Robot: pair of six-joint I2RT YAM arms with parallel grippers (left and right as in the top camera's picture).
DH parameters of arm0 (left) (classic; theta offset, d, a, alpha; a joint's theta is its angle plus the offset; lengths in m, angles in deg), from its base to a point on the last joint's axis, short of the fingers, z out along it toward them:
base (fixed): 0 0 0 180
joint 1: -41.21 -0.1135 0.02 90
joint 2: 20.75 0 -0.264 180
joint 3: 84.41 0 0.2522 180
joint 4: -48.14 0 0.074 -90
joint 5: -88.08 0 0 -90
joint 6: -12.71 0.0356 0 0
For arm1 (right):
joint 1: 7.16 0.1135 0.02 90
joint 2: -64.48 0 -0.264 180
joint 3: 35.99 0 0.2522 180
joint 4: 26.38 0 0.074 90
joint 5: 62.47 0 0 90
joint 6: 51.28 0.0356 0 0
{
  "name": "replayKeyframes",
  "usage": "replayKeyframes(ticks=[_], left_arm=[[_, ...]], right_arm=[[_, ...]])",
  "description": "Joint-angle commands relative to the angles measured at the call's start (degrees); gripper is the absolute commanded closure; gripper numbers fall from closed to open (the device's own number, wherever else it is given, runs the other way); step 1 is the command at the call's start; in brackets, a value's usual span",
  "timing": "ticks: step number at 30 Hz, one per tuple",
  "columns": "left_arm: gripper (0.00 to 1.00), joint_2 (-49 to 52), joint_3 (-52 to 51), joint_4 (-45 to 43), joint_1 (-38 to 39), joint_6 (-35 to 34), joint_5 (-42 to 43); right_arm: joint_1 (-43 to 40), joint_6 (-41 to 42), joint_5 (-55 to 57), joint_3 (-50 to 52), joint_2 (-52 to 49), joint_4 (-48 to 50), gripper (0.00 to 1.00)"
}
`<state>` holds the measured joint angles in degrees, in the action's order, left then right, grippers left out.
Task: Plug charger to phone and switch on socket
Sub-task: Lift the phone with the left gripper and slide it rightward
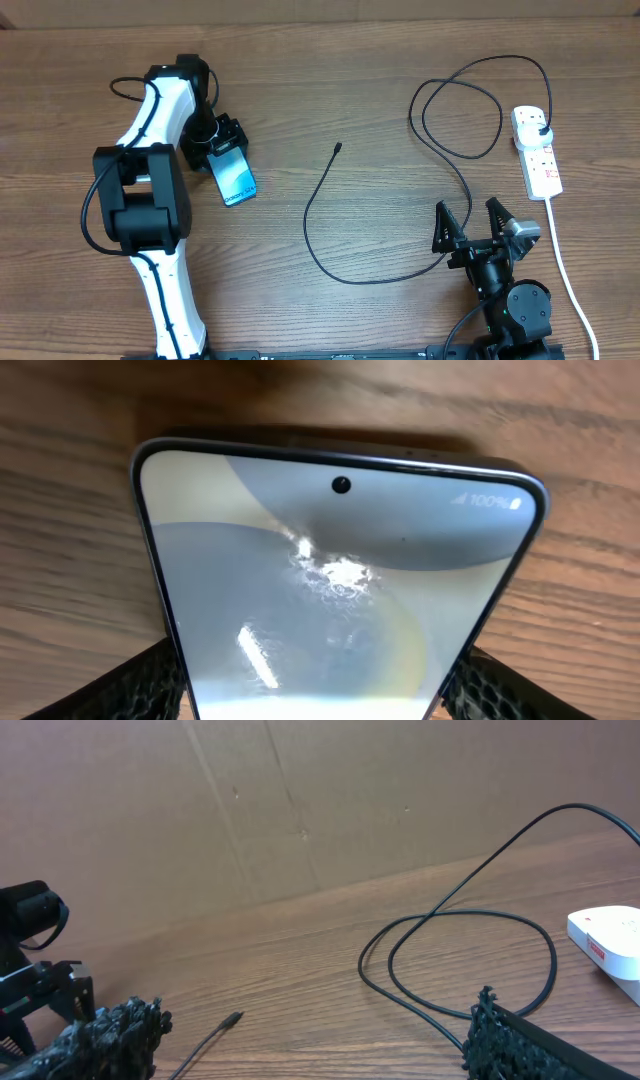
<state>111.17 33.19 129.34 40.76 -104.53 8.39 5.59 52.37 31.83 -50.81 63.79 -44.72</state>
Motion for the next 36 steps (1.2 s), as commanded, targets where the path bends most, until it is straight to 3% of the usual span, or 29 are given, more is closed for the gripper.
replayKeyframes(ticks=[1,16,26,36], left_arm=[[0.19,2.71,-0.94,-0.85,3.50,-2.60,2.69],[0.14,2.71,-0.98,-2.14,12.28,-2.60,-12.31],[0.00,2.73,-1.03,-2.12,13.20,-2.51,-12.46],[0.00,2.75,-1.07,-4.28,13.20,5.84,-13.49]], right_arm=[[-0.13,-0.22,-0.13,0.61,0.52,0.20,0.00],[-0.13,-0.22,-0.13,0.61,0.52,0.20,0.00],[-0.13,-0.22,-0.13,0.61,0.52,0.20,0.00],[-0.13,-0.22,-0.13,0.61,0.52,0.20,0.00]])
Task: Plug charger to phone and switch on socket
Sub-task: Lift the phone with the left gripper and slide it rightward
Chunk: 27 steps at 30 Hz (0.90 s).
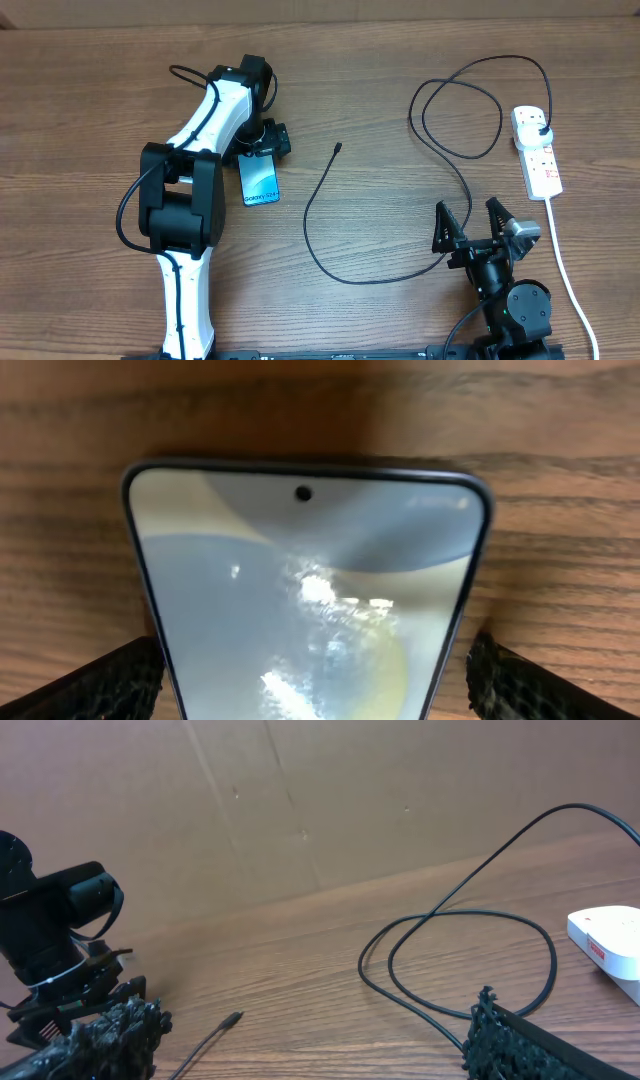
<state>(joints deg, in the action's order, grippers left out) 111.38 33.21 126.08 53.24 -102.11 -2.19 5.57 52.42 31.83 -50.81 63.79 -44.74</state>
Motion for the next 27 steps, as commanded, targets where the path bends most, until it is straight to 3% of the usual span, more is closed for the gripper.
replayKeyframes(ticks=[1,23,27], left_arm=[[0.00,2.54,-1.16,-1.11,0.72,3.67,-2.93],[0.00,2.54,-9.94,-5.51,0.50,1.42,3.74],[0.09,2.54,-9.94,-5.31,-0.46,1.42,7.50]], right_arm=[[-0.11,-0.26,-0.13,0.61,0.52,0.22,0.00],[-0.11,-0.26,-0.13,0.61,0.52,0.22,0.00],[-0.11,-0.26,-0.13,0.61,0.52,0.22,0.00]])
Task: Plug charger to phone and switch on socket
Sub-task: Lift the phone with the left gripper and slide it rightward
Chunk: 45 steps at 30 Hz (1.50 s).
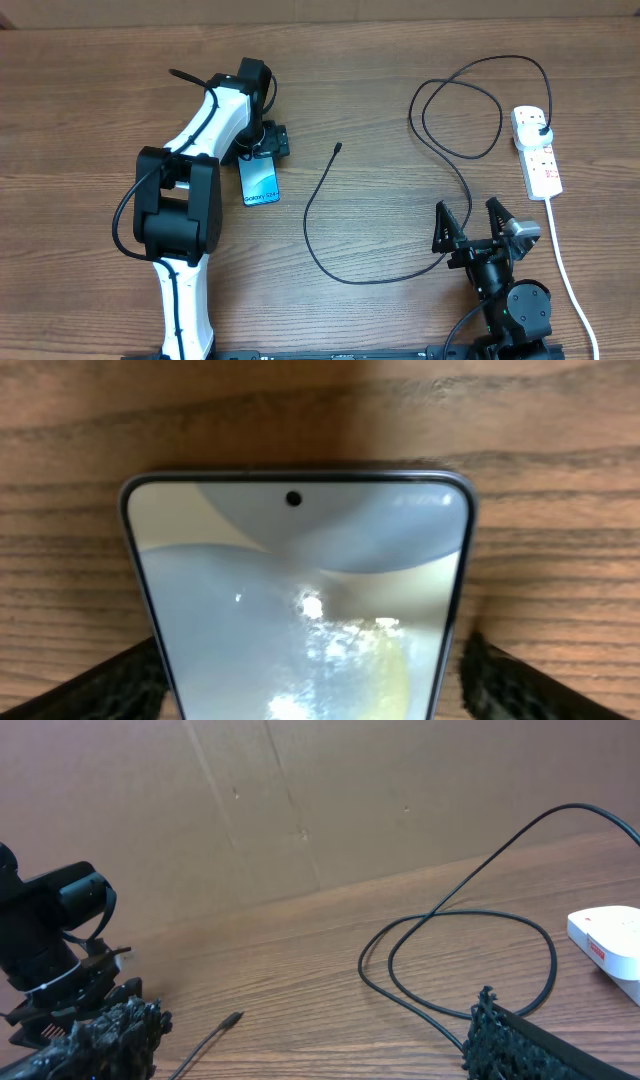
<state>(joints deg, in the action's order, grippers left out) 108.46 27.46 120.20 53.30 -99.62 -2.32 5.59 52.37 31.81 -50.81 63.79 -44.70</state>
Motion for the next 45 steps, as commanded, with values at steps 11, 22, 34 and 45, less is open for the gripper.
replayKeyframes(ticks=[11,22,34,45], left_arm=[[0.09,5.46,-4.20,4.07,-2.62,-1.42,7.74],[0.08,5.46,-4.20,3.23,-2.32,2.67,4.37],[0.25,5.46,-4.20,1.42,-2.32,2.86,4.46],[0.27,5.46,3.58,9.40,-2.38,2.99,4.46]], right_arm=[[-0.13,-0.22,-0.11,0.61,0.52,0.17,0.00],[-0.13,-0.22,-0.11,0.61,0.52,0.17,0.00],[-0.13,-0.22,-0.11,0.61,0.52,0.17,0.00],[-0.13,-0.22,-0.11,0.61,0.52,0.17,0.00]])
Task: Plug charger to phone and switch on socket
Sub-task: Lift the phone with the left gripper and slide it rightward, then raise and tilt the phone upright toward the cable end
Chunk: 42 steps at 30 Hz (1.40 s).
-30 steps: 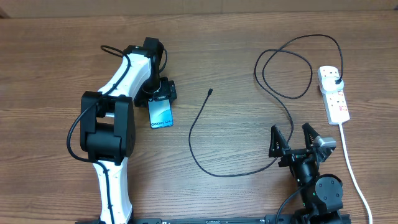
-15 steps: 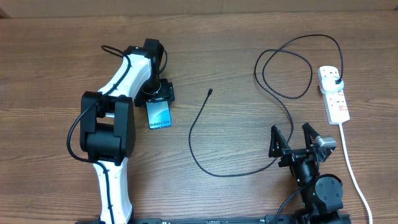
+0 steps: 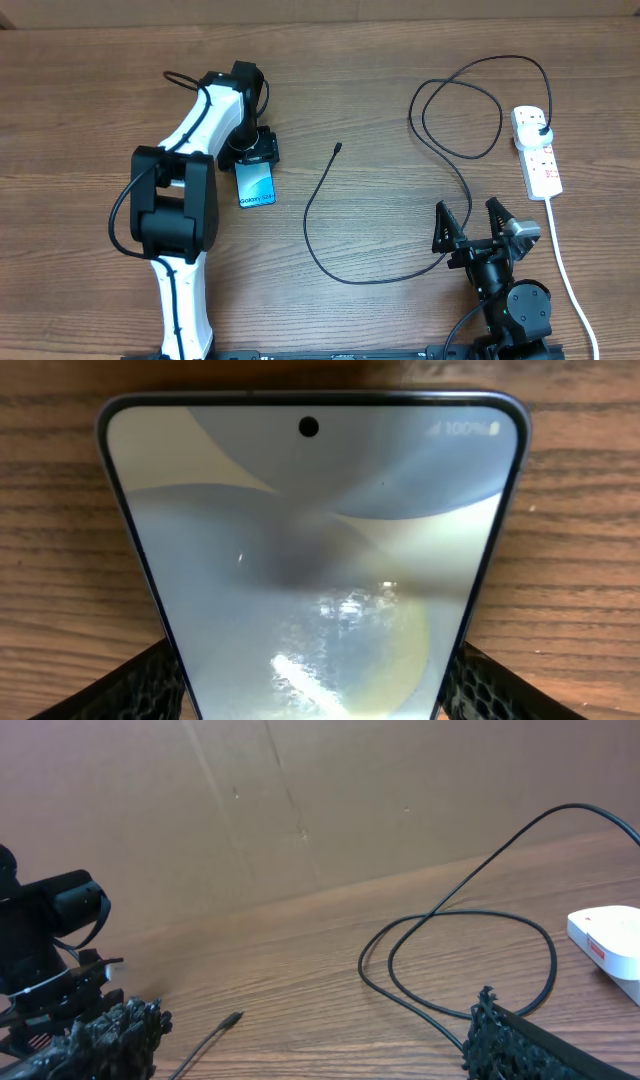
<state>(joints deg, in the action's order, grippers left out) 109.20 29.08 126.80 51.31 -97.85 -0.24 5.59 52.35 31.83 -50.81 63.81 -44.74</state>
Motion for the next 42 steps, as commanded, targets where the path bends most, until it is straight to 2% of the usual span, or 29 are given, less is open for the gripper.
replayKeyframes(ticks=[1,17,33,42], left_arm=[[0.27,4.72,3.50,3.89,-0.39,1.22,2.40],[0.27,4.70,23.39,18.03,-0.33,1.31,3.58],[0.29,4.61,38.97,31.10,-0.33,1.31,14.49],[0.32,4.61,40.68,31.26,-0.33,1.29,26.77]], right_arm=[[-0.13,-0.20,-0.13,0.61,0.50,0.22,0.00],[-0.13,-0.20,-0.13,0.61,0.50,0.22,0.00],[-0.13,-0.20,-0.13,0.61,0.50,0.22,0.00],[-0.13,-0.20,-0.13,0.61,0.50,0.22,0.00]])
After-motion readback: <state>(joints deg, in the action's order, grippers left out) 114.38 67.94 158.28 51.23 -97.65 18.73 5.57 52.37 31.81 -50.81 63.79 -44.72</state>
